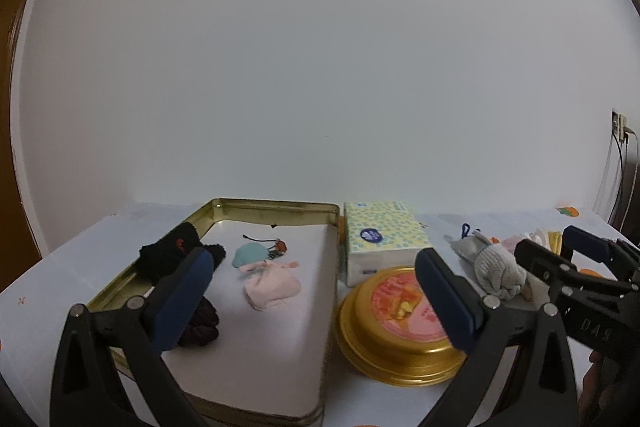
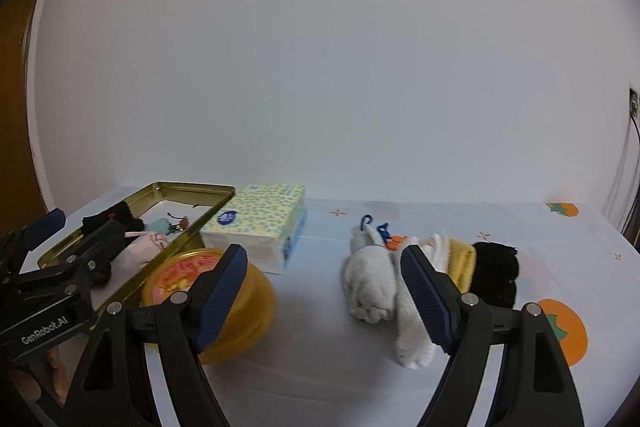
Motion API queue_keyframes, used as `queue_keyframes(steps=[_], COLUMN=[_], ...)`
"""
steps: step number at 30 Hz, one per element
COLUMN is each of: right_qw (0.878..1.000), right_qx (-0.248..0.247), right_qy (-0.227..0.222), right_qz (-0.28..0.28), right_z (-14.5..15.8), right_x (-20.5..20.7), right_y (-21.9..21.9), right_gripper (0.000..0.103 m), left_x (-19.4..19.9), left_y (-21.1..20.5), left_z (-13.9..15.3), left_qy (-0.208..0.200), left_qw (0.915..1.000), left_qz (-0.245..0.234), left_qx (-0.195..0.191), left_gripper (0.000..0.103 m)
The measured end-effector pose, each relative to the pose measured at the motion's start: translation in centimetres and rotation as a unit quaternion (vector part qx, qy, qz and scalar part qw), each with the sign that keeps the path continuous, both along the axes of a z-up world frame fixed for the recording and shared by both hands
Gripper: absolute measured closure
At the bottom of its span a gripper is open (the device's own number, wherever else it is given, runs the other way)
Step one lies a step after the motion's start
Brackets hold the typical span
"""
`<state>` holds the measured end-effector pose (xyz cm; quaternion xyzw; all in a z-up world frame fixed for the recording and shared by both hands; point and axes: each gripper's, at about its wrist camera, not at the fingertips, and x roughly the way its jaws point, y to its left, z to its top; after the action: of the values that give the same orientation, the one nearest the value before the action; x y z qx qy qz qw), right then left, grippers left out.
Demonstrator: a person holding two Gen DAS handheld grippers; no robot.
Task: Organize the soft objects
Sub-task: 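Move the right tool toward the black scrunchie beside the white gloves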
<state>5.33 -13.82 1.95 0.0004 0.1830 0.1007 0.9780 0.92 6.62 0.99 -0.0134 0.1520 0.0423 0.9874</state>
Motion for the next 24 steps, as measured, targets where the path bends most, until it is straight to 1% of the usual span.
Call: queue_keyframes(steps=[7,14,20,24], right_qw=[1.000,1.000,0.999,0.997], right_qx=[-0.006,-0.010,-0.014,-0.007], right_qy=[0.000,0.001,0.005,0.012], right_qz=[-0.014,-0.030,-0.053,-0.071], right_z=[0.5,0.6,0.6,0.6], right_x=[-0.8,-0.9,-0.9,-0.8], right_y=[-1.9,-3.8,-6.7,-9.0], right_gripper=[0.022,0.022,0.022,0.022], left_x=[-0.1,0.0,-0.2,-0.1], left_y=[-1.8,-3.4,-5.1,-6.3], left_z=[-0.1,-0.2,-0.2,-0.3], left_qy=[0.007,0.013,0.015,0.018], left_qw=[0.9998,0.9993,0.9983,0.9976], left_qz=[-0.016,-0.036,-0.055,-0.067], left_qx=[0.003,-0.002,0.000,0.004], left_gripper=[0.000,0.000,0.000,0.000])
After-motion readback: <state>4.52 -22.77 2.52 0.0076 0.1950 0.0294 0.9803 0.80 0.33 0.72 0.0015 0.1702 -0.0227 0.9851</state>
